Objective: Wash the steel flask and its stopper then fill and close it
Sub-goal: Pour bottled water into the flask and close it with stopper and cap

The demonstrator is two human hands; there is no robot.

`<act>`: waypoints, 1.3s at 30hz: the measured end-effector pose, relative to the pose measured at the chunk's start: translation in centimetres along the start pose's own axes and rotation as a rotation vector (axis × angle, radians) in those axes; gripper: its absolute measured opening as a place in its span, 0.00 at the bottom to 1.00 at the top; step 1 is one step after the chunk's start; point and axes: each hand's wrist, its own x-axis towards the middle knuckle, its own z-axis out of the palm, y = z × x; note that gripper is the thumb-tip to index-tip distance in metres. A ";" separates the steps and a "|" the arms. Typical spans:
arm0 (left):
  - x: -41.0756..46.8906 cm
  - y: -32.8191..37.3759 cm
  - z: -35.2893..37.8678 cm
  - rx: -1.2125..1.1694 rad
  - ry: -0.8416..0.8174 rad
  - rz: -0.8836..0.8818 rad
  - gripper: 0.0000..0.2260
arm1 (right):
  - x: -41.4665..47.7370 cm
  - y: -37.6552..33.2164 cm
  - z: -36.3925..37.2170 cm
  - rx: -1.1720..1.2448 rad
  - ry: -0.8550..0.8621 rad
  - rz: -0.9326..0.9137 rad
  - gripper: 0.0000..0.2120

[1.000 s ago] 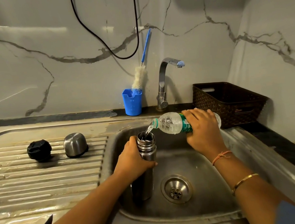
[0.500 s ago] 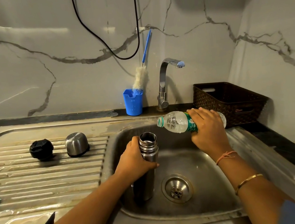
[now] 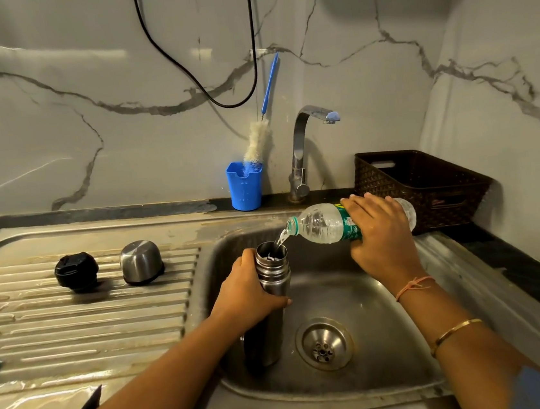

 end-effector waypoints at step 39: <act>-0.1 0.1 -0.1 0.019 -0.022 0.010 0.33 | 0.4 -0.4 -0.7 -0.024 0.019 -0.007 0.28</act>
